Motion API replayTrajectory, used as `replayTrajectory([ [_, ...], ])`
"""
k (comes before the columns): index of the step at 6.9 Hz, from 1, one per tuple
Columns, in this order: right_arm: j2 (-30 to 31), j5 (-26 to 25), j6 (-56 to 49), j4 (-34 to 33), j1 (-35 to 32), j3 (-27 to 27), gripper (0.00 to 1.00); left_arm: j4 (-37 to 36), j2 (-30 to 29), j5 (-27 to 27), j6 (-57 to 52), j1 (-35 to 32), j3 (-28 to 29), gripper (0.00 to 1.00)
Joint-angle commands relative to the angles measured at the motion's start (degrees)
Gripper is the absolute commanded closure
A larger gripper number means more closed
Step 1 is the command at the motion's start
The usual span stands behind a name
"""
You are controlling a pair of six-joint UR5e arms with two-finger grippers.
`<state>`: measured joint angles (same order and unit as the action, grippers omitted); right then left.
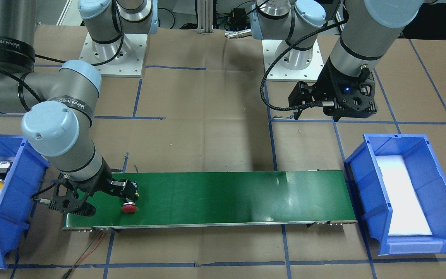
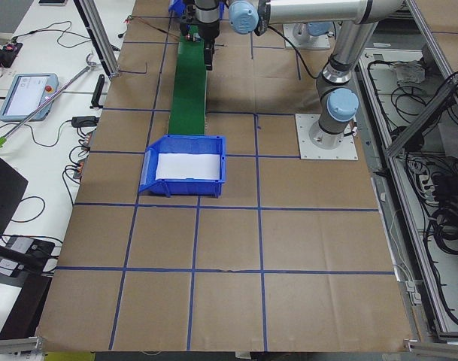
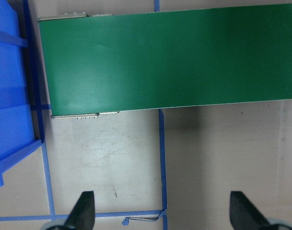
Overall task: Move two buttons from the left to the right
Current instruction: 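Lower the right gripper over the red-capped button on the belt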
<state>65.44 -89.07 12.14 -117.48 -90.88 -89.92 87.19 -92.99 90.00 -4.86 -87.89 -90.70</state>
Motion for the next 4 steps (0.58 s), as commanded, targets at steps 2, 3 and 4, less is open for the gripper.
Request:
replayTrajectory([
  [2, -2.07, -0.13, -0.1, -0.03, 0.0, 0.01, 0.0, 0.0, 0.0, 0.0, 0.02, 0.0, 0.0, 0.0],
  [3, -2.94, -0.22, -0.1, 0.06, 0.0, 0.01, 0.0, 0.0, 0.0, 0.0, 0.02, 0.0, 0.0, 0.0],
  [4, -3.65, -0.31, -0.19, 0.06, 0.0, 0.01, 0.0, 0.0, 0.0, 0.0, 0.02, 0.0, 0.0, 0.0],
])
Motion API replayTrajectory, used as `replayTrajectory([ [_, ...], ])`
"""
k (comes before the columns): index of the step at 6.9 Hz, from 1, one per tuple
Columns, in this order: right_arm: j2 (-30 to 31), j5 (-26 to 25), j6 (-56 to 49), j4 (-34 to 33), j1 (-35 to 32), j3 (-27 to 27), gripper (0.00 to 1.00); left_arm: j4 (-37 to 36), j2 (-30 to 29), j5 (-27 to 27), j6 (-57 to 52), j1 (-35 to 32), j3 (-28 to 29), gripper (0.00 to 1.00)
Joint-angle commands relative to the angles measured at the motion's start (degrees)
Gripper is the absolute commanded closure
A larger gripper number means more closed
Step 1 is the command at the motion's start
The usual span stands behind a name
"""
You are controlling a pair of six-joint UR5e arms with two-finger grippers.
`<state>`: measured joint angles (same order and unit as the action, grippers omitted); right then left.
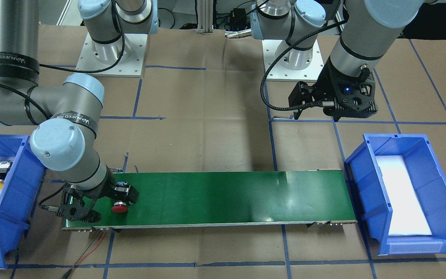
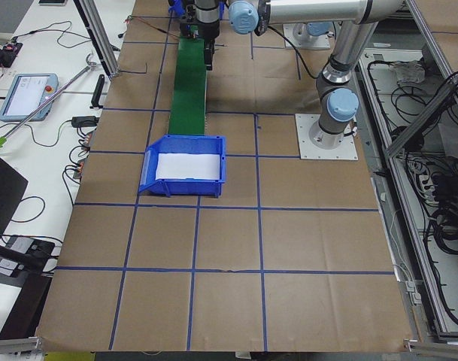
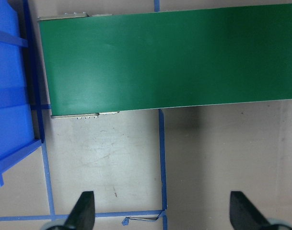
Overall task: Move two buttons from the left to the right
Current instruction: 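Lower the right gripper over the red-capped button on the belt, then close the right gripper on the red button and lift it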
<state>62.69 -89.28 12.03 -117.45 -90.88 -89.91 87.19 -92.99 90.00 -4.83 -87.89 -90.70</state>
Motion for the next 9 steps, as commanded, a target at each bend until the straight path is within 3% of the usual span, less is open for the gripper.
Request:
replayTrajectory([
  [1, -1.26, -0.19, -0.08, 0.11, 0.0, -0.09, 0.0, 0.0, 0.0, 0.0, 0.0, 0.0, 0.0, 0.0],
  [2, -1.17, -0.28, 0.01, 0.2, 0.0, -0.26, 0.01, 0.0, 0.0, 0.0, 0.0, 0.0, 0.0, 0.0],
  [3, -1.08, -0.28, -0.16, 1.07, 0.09, -0.26, 0.18, 0.0, 0.0, 0.0, 0.0, 0.0, 0.0, 0.0],
  [4, -1.17, -0.37, -0.51, 3.51, 0.09, -0.26, 0.47, 0.0, 0.0, 0.0, 0.0, 0.0, 0.0, 0.0],
  [5, -1.26, -0.28, -0.51, 7.37, 0.09, 0.09, 0.68, 0.0, 0.0, 0.0, 0.0, 0.0, 0.0, 0.0],
  [6, -1.35, -0.28, -0.51, 8.8, 0.18, 0.18, 0.82, 0.0, 0.0, 0.0, 0.0, 0.0, 0.0, 0.0],
  [7, -0.91, -0.28, -0.51, 9.6, 0.18, 0.7, 0.9, 0.0, 0.0, 0.0, 0.0, 0.0, 0.0, 0.0],
  [9, 0.23, -0.11, -0.6, 9.52, 0.88, 1.23, 0.95, 0.0, 0.0, 0.0, 0.0, 0.0, 0.0, 0.0],
])
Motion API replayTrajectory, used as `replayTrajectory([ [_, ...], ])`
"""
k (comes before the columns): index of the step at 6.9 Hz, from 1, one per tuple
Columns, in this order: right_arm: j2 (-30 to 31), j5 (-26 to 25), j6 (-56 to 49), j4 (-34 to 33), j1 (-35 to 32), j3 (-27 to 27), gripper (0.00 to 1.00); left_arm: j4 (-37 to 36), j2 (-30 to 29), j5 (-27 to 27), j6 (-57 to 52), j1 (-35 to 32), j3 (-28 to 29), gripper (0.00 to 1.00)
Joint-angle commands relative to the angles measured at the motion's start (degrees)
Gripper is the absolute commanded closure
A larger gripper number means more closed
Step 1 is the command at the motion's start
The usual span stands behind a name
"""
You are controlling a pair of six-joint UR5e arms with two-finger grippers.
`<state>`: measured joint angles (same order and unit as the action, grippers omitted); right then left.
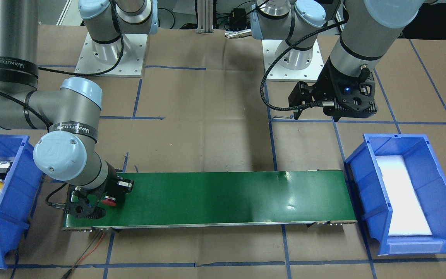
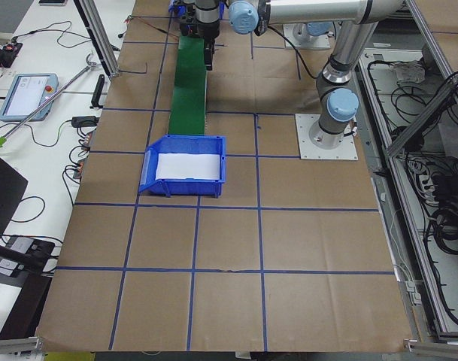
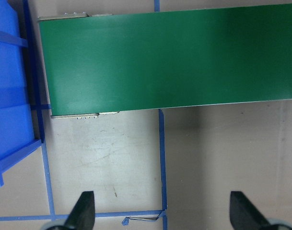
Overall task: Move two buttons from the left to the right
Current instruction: 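Close the right gripper on the red button and lift it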
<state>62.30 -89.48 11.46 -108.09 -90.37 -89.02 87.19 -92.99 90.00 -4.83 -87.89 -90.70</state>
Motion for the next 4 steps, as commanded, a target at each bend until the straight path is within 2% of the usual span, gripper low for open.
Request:
replayTrajectory([
  [1, 2.63, 0.01, -0.03, 0.24, 0.8, 1.38, 0.96, 0.0, 0.0, 0.0, 0.0, 0.0, 0.0, 0.0],
  [3, 8.51, -1.47, -3.43, 0.51, 2.64, 1.66, 0.96, 0.0, 0.0, 0.0, 0.0, 0.0, 0.0, 0.0],
  [4, 10.8, -2.01, -9.37, 0.59, 6.92, 1.75, 0.96, 0.0, 0.0, 0.0, 0.0, 0.0, 0.0, 0.0],
])
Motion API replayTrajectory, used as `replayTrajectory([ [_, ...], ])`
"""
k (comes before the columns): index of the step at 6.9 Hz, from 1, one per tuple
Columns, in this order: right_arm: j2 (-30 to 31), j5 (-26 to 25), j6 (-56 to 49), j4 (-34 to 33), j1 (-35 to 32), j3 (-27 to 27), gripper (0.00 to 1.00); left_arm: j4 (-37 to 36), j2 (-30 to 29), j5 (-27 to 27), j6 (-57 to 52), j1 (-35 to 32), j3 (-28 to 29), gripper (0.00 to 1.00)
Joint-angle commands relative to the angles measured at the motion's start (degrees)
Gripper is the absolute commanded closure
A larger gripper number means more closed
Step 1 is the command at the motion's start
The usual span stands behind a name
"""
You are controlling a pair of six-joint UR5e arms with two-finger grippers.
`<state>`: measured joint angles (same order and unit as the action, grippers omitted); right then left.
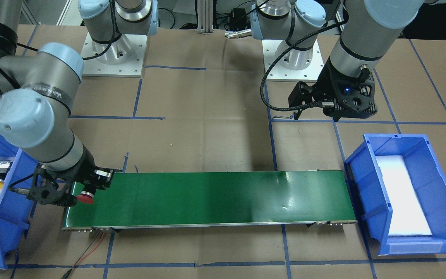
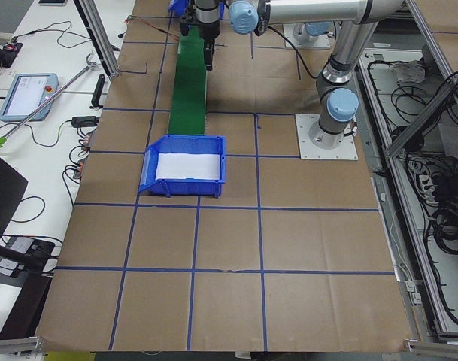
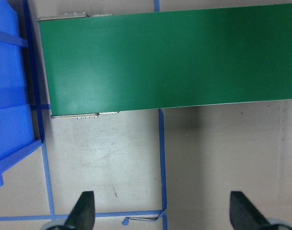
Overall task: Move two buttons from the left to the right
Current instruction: 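Carry the red button into the blue bin beside the yellow button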
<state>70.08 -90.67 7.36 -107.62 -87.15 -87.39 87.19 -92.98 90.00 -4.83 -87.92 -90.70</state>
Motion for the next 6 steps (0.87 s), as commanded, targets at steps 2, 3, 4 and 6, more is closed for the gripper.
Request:
replayTrajectory([
  [2, 4.62, -0.65, -26.67, -0.74, 15.11, 0.11, 0.96, 0.0, -0.01, -0.09, 0.0, 0.02, 0.0, 0.0],
  [3, 3.93, -0.13, -36.18, -1.88, 20.91, 0.2, 0.96, 0.0, -0.09, -0.09, 0.0, 0.02, 0.0, 0.0],
  [4, 2.44, 0.05, -40.36, -3.37, 25.23, 0.2, 0.96, 0.0, -0.09, -0.09, 0.09, 0.02, 0.0, 0.0],
  [6, -3.61, -0.3, -43.12, -8.37, 26.41, 0.21, 0.96, 0.0, -0.09, -0.09, 0.09, 0.02, 0.0, 0.0],
])
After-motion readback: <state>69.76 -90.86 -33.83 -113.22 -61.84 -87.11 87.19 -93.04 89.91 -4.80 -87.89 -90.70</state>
